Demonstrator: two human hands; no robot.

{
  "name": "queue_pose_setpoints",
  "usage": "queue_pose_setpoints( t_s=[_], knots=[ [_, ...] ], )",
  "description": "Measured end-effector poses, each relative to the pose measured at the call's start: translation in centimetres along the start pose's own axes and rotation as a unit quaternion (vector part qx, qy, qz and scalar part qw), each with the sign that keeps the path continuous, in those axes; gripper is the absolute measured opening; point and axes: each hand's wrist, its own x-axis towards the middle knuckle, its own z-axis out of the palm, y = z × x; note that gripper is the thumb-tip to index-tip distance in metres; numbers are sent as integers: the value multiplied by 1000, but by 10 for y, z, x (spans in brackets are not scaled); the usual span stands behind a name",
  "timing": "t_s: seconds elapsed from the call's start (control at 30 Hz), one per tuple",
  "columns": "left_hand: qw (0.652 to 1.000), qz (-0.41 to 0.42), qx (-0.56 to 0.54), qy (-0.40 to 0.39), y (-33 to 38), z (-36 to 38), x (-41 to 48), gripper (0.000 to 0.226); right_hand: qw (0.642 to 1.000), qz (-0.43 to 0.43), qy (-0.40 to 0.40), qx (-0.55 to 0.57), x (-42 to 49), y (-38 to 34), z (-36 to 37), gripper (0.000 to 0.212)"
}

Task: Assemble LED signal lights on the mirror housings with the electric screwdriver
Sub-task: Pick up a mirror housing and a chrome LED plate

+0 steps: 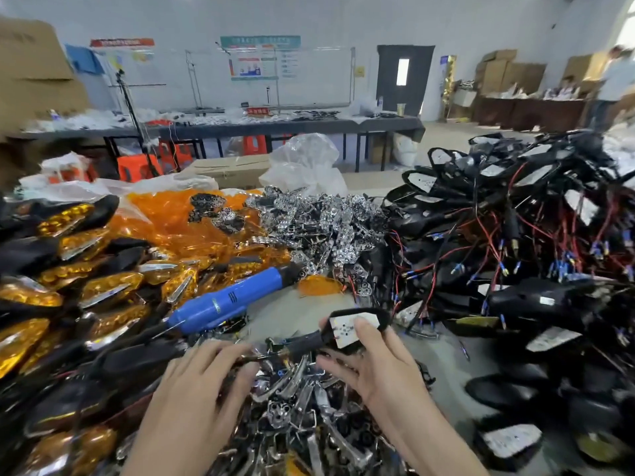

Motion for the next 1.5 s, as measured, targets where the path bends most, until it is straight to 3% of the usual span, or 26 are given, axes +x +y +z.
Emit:
queue_pose_setpoints(
  t_s=[0.17, 0.23, 0.3, 0.37, 0.57, 0.77, 0.87, 0.97, 1.1, 1.2, 1.37, 1.5],
  knots=[
    [986, -32, -165, 22, 24, -18, 35, 33, 996, -90, 10, -1, -9, -21, -6, 51],
    [975, -48, -216, 24, 36, -9, 70, 28, 986, -156, 18, -63, -16, -27, -10, 40],
    [973, -56, -225, -14, 48, 12, 108, 20, 966, -212, 35, -145, -19, -31, -11, 15],
    [980, -49, -180, -71, 57, 43, 142, 19, 956, -240, 50, -164, -18, -30, -15, 15],
    [985, -6, -29, -170, 81, 107, 201, 35, 981, -145, 102, -80, 0, -24, -24, 21],
    [970, -90, 0, -226, 92, 139, 229, 44, 987, -90, 128, 22, 8, -24, -25, 22],
    [970, -125, -1, -210, 96, 144, 241, 35, 986, -64, 138, 64, 9, -28, -26, 20],
    [963, -177, -23, -204, 100, 147, 249, 41, 987, -37, 131, 88, 9, -32, -24, 17],
    [964, -178, -28, -194, 107, 146, 251, 34, 986, -24, 124, 106, 8, -34, -22, 19],
    [975, -166, -46, -138, 106, 127, 245, 36, 987, -14, 103, 121, 7, -37, -21, 23],
    [950, -147, -274, -35, 90, 43, 186, 30, 990, -11, 77, 116, 4, -36, -18, 32],
    [928, -129, -346, 44, 69, -10, 92, 4, 994, -34, 55, 91, 1, -31, -16, 35]
  ],
)
